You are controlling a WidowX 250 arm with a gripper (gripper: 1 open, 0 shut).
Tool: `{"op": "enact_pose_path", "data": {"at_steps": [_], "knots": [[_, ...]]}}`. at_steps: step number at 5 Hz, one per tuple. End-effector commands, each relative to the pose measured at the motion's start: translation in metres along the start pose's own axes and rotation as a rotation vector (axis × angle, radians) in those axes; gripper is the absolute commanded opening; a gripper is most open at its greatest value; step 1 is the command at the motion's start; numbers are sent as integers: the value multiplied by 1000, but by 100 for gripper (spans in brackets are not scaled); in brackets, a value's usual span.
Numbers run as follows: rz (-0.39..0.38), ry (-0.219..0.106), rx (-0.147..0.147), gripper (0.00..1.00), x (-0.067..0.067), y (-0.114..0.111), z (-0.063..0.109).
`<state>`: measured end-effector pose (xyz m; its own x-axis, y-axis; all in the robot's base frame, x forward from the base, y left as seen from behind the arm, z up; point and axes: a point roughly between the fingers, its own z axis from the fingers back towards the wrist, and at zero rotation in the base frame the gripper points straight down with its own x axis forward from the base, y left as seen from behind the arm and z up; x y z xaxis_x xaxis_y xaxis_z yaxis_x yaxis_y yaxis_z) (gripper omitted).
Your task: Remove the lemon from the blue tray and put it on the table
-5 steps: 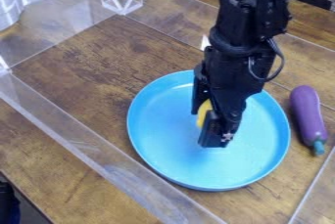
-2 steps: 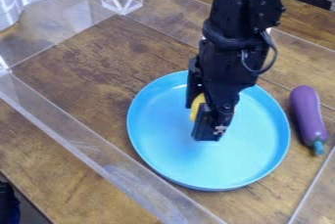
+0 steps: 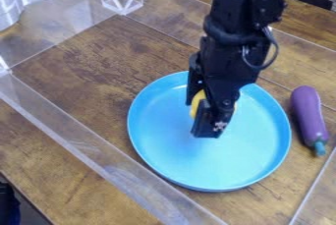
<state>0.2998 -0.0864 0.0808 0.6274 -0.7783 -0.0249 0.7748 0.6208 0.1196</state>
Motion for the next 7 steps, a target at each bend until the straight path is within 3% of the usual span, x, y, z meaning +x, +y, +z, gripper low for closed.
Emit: {"op": "enact_pose_path", "data": {"at_steps": [1,3,5,7], "knots": [[24,-63,58,0,1,16,31],[21,-56,69,0,-1,21,38],[33,-42,114,0,-11,32,66],[33,-29,117,0,-17,37,67]]}}
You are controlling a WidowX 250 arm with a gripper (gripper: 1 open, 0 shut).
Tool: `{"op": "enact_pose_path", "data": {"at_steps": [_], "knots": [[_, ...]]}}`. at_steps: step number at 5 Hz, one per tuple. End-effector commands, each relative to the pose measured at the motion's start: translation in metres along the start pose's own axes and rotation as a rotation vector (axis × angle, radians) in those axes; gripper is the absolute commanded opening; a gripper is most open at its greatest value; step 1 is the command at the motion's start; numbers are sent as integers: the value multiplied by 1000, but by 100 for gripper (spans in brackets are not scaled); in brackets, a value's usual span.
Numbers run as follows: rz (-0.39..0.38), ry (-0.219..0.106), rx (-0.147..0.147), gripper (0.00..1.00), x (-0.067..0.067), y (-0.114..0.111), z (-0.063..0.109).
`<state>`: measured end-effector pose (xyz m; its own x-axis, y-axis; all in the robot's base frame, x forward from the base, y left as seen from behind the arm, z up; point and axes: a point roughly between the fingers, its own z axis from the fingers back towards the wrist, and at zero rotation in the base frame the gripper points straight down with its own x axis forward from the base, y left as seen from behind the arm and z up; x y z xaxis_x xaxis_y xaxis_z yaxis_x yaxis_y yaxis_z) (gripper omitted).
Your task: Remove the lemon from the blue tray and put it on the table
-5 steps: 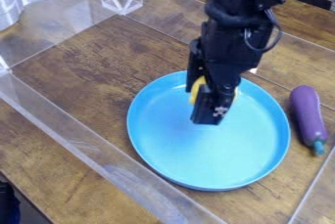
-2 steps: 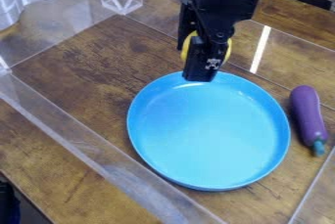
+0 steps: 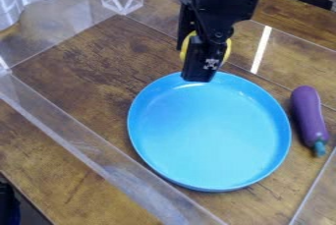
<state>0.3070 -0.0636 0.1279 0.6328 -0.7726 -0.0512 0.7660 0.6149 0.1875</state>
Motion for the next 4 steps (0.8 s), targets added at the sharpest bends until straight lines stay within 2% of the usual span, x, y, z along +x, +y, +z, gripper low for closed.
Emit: {"op": "enact_pose_path", "data": {"at_steps": [1,3,4], "knots": [[32,-50,49,0,-5,15,21],[35,-39,47,0,-6,19,15],[38,-29,51,0,-11,20,17]]}}
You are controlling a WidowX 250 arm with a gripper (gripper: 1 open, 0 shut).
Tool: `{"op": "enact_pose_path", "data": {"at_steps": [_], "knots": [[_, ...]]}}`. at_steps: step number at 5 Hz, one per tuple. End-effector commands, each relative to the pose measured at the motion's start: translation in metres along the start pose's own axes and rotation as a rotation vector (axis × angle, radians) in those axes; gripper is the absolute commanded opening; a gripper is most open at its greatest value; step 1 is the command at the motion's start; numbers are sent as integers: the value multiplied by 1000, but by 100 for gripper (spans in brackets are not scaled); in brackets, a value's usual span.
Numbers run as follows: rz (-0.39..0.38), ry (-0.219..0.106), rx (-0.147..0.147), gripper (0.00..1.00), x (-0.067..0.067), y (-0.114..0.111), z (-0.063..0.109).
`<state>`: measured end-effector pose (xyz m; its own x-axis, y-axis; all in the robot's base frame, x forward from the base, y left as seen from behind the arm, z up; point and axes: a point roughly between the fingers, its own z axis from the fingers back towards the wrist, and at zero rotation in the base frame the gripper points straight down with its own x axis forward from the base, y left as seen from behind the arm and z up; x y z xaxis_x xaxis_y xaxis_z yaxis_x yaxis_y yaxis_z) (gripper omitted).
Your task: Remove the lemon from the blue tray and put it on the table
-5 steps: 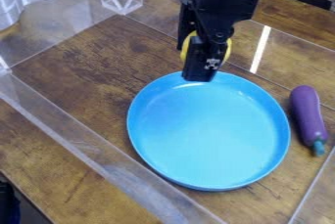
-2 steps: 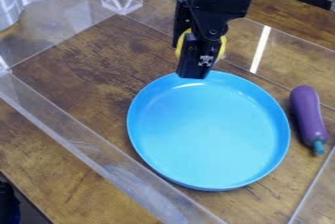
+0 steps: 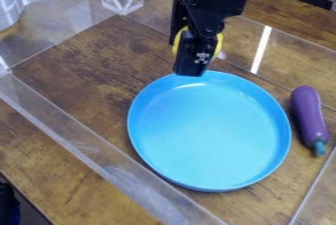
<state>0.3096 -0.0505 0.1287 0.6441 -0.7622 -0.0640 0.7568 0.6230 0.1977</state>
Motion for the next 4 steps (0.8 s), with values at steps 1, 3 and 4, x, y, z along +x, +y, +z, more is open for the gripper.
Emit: {"op": "enact_pose_path", "data": {"at_steps": [1,3,4], "knots": [[30,-34,47,0,-9,12,20],[26,-22,49,0,-10,16,15],[26,-13,53,0,-13,18,14]]}}
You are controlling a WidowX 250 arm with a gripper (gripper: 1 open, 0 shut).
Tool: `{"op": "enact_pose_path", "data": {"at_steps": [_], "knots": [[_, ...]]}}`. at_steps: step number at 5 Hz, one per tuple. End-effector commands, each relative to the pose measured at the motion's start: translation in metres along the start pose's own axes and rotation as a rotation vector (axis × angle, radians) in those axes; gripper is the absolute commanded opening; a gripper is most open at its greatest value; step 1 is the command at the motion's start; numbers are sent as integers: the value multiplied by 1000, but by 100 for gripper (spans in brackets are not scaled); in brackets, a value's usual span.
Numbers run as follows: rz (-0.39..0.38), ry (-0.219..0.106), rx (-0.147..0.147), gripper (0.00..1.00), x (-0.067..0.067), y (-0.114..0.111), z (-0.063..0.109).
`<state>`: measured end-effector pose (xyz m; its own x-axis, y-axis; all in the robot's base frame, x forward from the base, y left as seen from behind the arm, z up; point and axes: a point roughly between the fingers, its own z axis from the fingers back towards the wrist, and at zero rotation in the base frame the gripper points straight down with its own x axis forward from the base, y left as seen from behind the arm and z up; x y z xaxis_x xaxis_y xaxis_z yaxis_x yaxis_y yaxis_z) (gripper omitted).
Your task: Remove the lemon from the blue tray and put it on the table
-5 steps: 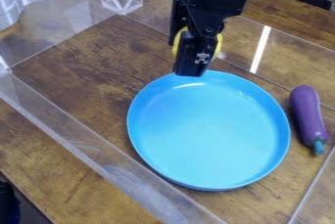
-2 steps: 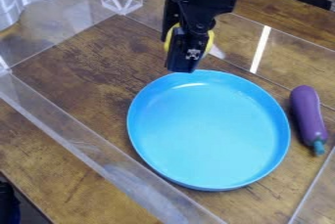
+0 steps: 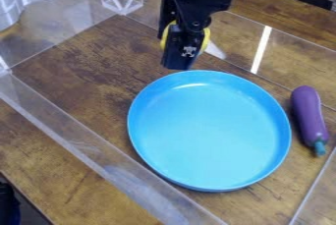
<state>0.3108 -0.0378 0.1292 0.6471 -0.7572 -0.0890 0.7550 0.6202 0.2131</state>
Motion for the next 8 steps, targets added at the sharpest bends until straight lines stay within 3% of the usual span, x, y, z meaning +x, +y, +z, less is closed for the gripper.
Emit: {"op": "enact_pose_path", "data": {"at_steps": [1,3,5,8], "knots": [[25,-31,41,0,-7,12,14],[24,-18,45,0,-8,17,7],[33,18,45,0,-25,23,3],[32,47,40,0,-28,34,-17]]}}
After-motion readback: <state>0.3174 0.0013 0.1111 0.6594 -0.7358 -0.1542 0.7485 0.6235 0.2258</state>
